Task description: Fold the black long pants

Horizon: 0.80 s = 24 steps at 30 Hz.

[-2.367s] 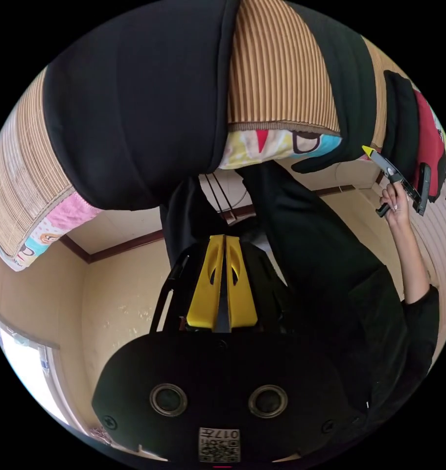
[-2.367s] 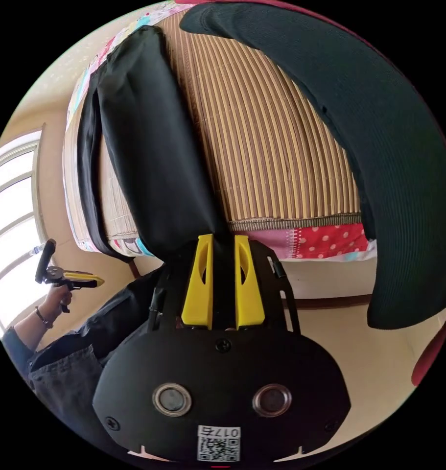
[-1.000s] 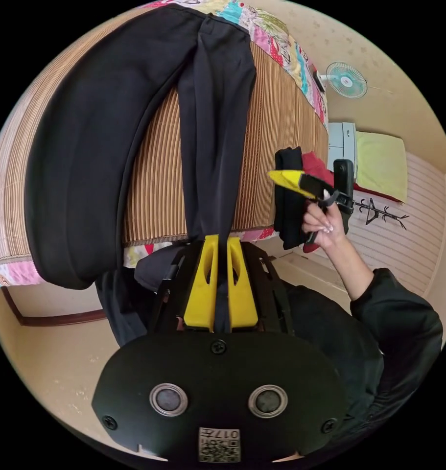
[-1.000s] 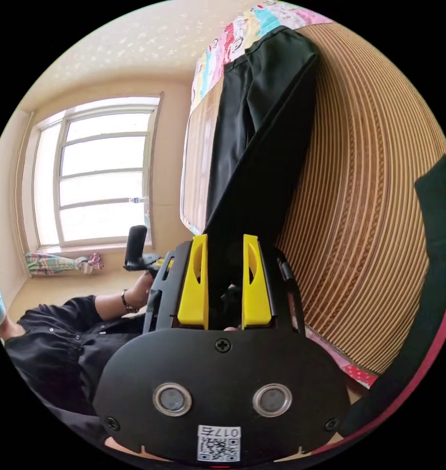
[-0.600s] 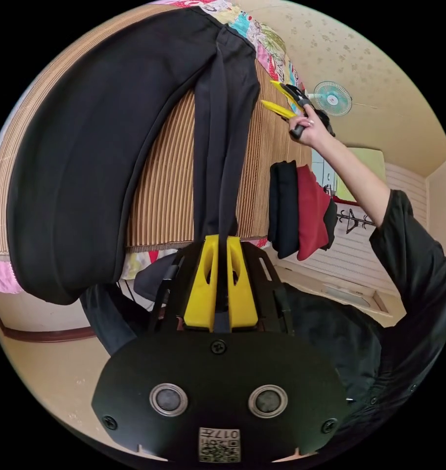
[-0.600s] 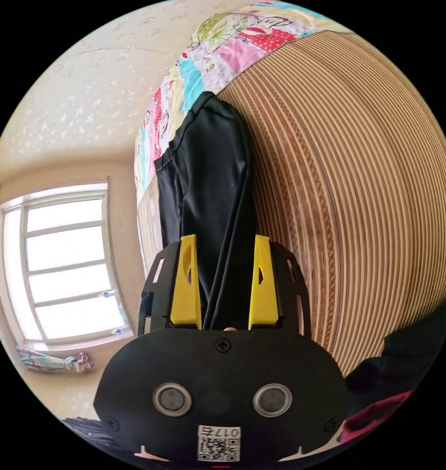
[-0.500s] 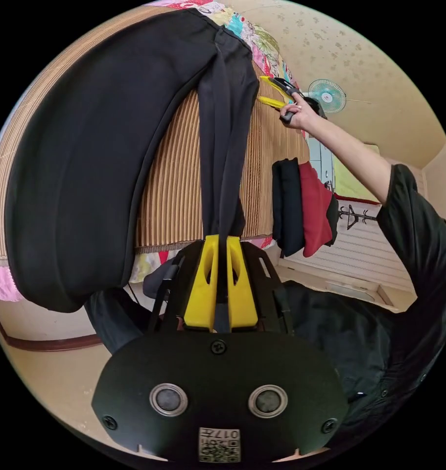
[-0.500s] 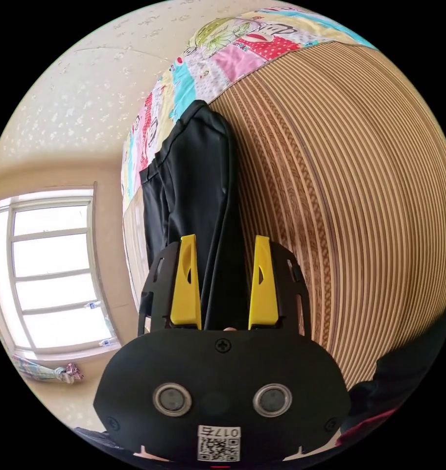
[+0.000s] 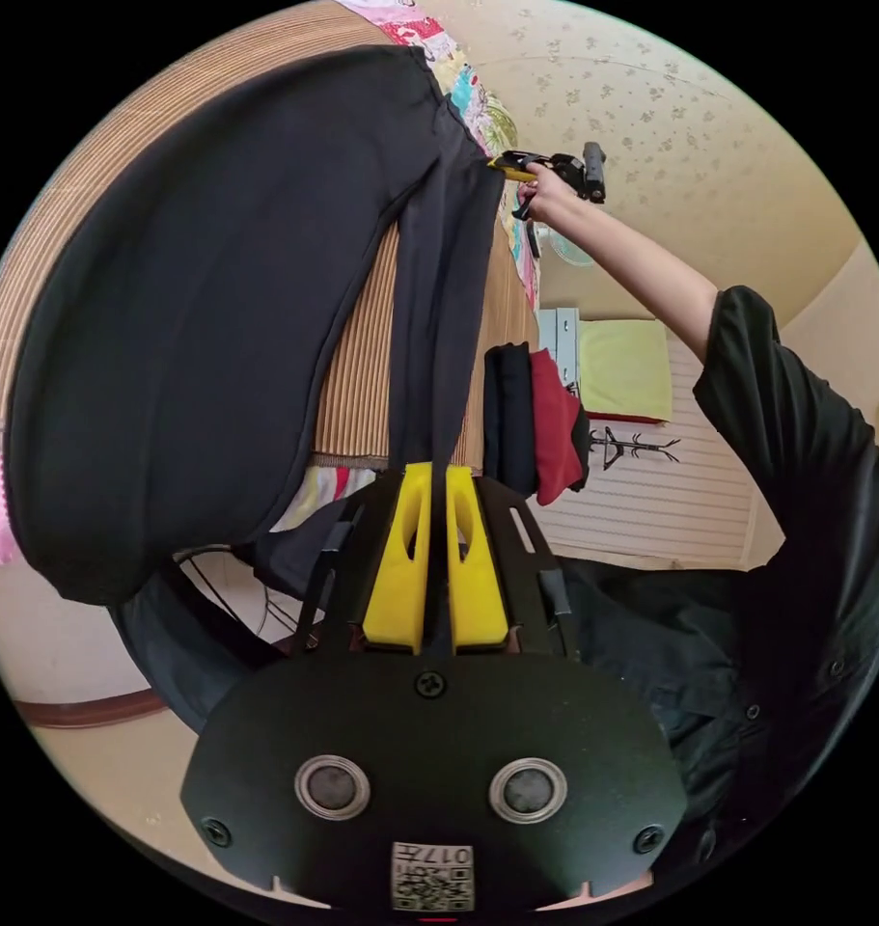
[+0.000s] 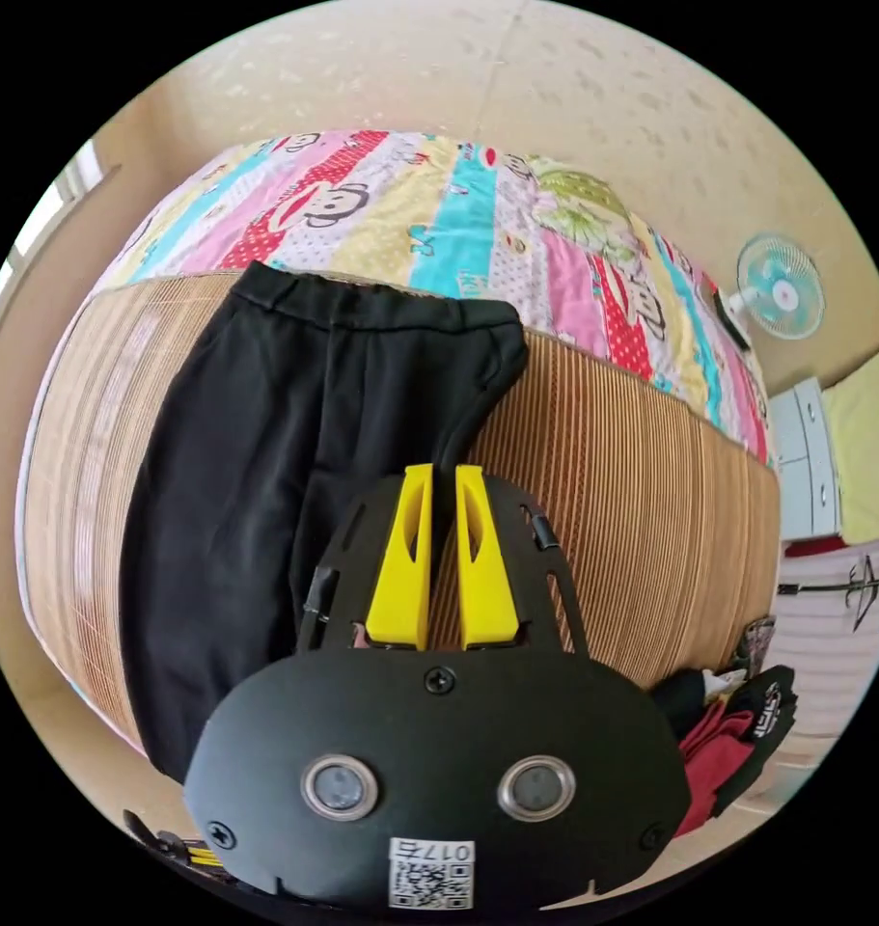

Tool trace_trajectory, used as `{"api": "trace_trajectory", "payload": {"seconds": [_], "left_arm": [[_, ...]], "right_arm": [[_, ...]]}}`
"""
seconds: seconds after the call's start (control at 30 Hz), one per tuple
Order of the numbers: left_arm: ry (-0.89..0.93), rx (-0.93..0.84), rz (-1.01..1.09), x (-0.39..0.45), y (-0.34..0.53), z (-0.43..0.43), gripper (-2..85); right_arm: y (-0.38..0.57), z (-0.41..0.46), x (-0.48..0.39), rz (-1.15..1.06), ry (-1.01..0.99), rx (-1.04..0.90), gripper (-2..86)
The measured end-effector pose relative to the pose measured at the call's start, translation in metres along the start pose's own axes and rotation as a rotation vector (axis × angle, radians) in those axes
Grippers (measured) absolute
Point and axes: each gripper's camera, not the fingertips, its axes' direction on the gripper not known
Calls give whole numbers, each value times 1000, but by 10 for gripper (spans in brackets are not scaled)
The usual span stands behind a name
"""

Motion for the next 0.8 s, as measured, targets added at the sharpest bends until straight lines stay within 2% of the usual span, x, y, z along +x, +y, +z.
{"api": "trace_trajectory", "payload": {"seconds": [0.07,0.2,0.3,0.37,0.5,0.6,0.7,0.8], "left_arm": [[-6,10,-4,7,12,-22,12],[-6,67,-52,5,36,-80,10],[-62,84,-83,-9,43,-118,11],[-107,64,-123,-22,42,-134,12],[-187,-12,-158,-37,38,-144,25],[-175,-73,-162,-37,35,-138,40],[-188,-89,-162,-28,31,-140,59],[-212,-64,-160,-16,27,-151,64]], "right_arm": [[-8,-26,-59,-88,-34,88,23],[-19,-36,-148,-191,-79,142,24],[-32,-20,-198,-189,-198,123,30],[-38,3,-214,-161,-347,83,35],[-21,23,-205,-126,-452,106,32],[22,36,-185,-195,-494,57,38],[97,50,-159,-261,-466,-16,54],[187,65,-123,-197,-520,-141,67]]}}
